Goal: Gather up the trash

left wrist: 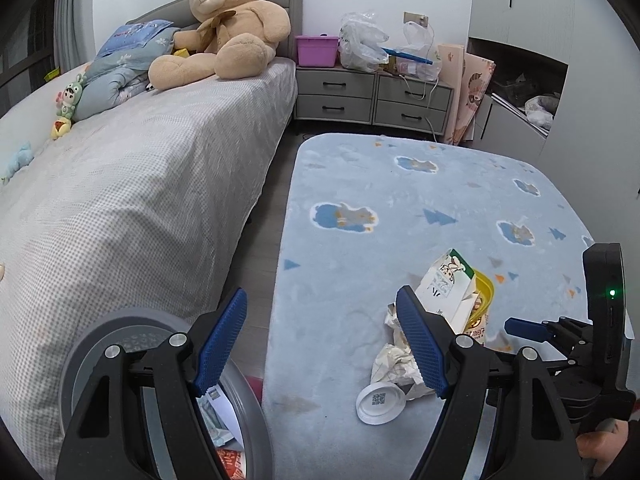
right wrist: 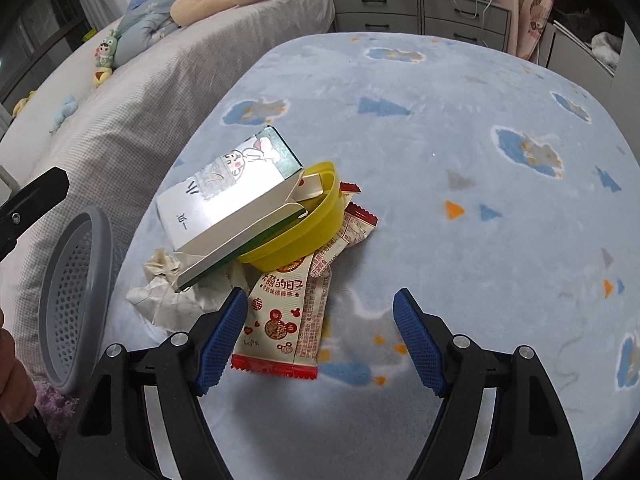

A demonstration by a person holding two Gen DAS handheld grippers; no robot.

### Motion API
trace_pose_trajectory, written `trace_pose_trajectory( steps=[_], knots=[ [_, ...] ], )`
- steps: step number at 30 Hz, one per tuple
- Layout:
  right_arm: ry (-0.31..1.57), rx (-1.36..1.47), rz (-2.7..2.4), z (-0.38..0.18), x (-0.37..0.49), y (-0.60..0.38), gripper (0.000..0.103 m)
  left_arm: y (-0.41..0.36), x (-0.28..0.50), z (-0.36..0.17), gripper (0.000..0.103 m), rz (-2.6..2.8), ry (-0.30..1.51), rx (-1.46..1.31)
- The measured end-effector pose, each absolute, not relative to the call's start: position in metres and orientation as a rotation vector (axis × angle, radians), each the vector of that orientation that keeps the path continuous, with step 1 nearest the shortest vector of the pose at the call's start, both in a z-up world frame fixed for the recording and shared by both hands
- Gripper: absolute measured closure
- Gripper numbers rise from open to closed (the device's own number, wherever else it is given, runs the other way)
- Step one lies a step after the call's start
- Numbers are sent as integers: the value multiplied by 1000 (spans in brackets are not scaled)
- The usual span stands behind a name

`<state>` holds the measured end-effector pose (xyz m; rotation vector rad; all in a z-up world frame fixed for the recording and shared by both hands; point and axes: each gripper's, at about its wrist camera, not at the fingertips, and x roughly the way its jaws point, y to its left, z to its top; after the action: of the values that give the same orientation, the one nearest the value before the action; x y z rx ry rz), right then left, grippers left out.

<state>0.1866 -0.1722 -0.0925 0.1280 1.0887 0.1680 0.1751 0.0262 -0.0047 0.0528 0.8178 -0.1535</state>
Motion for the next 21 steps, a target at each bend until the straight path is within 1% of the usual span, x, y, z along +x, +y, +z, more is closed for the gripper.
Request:
trace_pose_trajectory(
  steps=[2, 4, 6, 7, 8, 21],
  knots=[
    [1090, 128, 169, -94, 188, -170, 33, 25, 177, -7, 29, -155, 826, 52],
    [1087, 118, 170, -95, 190, -167, 41, 23, 177, -8, 29, -161, 830, 55],
    [1092, 113, 184, -95, 188, -166, 55, 20, 177, -8, 29, -167, 830, 64],
    [1096, 115, 191, -95, 187, -167, 59, 18, 177, -9, 29, -170, 830, 69],
    [1099, 111, 191, -95, 186, -167, 71, 16, 176, -10, 29, -172, 831, 73],
    [1095, 197, 91, -95, 163, -217, 71, -7, 173, -16, 29, -234, 843, 114]
  ],
)
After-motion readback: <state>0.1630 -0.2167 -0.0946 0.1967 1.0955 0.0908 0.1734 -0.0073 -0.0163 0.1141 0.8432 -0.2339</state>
